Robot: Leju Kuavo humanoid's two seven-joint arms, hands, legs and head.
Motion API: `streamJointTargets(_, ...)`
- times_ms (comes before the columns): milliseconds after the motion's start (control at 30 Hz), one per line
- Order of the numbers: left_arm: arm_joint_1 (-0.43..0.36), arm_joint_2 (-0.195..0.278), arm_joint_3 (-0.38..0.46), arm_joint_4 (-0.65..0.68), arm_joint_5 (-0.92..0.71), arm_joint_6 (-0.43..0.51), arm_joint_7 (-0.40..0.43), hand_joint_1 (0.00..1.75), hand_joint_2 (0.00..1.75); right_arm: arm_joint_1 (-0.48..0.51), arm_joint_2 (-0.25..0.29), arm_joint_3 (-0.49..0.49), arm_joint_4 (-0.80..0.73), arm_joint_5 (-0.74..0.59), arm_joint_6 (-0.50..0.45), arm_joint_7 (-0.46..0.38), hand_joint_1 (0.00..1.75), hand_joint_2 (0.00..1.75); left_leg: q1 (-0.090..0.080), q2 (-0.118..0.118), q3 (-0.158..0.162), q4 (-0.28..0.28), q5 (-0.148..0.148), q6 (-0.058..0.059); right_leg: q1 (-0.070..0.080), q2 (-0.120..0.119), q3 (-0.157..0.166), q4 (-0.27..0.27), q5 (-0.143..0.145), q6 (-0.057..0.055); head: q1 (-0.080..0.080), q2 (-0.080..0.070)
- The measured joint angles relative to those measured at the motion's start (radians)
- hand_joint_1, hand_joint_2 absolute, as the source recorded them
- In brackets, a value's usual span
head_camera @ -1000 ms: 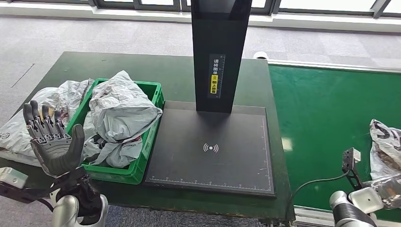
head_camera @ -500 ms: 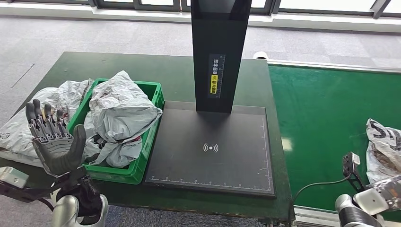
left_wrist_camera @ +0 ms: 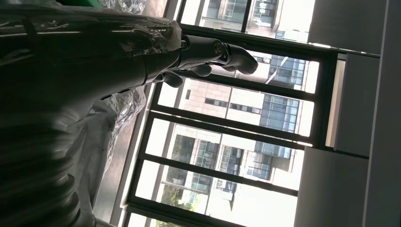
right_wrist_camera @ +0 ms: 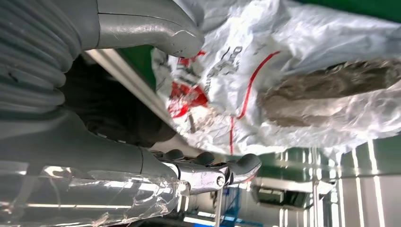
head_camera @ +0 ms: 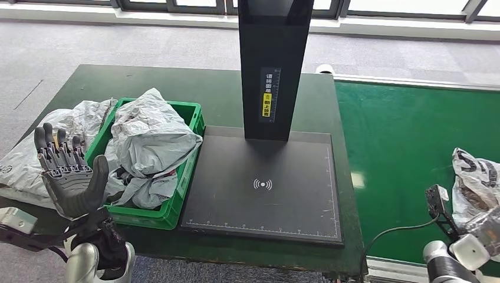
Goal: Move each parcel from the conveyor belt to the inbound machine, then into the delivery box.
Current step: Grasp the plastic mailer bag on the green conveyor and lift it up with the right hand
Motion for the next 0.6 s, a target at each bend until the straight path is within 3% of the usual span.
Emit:
streamJointTargets(100, -0.002, 0.0, 0.0, 0.006, 0.0, -0.002, 0.0, 0.0, 1.75, -0.01, 0.007, -0.041, -0.002, -0.036, 0.041, -0.059, 0.0, 1.75, 0.0, 0.0, 0.0, 0.0, 0.0, 0.0, 0.0, 0.0, 0.0, 0.0, 0.0, 0.0, 0.0, 0.0)
streamJointTargets(600, -0.008, 0.001, 0.0, 0.018, 0.0, -0.003, 0.0, 0.0, 1.75, -0.021, 0.019, -0.085, -0.003, -0.037, 0.059, -0.062, 0.0, 1.75, 0.0, 0.0, 0.0, 0.0, 0.0, 0.0, 0.0, 0.0, 0.0, 0.0, 0.0, 0.0, 0.0, 0.0)
